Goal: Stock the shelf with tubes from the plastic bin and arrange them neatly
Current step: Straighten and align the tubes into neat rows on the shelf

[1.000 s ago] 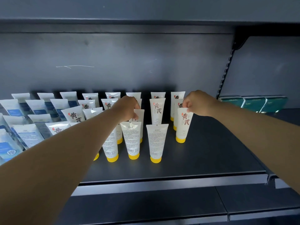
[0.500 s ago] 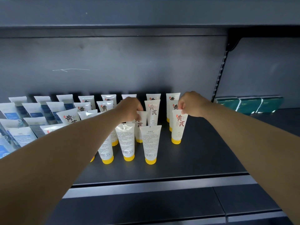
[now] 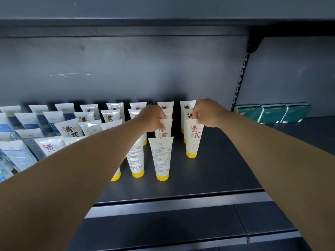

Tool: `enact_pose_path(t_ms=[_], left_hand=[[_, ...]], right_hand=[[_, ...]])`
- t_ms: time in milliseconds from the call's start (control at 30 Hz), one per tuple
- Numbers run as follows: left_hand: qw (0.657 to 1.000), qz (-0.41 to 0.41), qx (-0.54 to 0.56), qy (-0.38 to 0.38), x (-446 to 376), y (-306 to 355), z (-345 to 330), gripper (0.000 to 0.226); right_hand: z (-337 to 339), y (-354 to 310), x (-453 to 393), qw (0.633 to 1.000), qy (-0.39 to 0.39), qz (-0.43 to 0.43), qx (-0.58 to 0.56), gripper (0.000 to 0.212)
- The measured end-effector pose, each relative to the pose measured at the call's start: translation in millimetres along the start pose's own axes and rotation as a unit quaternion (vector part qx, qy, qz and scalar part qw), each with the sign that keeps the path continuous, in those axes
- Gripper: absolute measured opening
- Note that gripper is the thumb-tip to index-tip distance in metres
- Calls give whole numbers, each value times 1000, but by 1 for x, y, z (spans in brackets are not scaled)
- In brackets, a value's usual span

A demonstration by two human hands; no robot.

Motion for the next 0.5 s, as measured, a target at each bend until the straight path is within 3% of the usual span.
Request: enact_pose_path(t_ms=[500], left_hand=[[1000, 11, -1, 10, -3, -1, -6, 40]], right_hand=[[-2, 0, -4, 1000, 0, 6, 15, 24]])
Point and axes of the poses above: each hand's wrist, its own x-axis away from the middle knuckle, its own z-axis out of the back of the hand, y = z × x, the point moved 2 cm from there along -x, towards the middle knuckle, and after that the axes turned 11 degrees about -z, right-handed, at the moved point
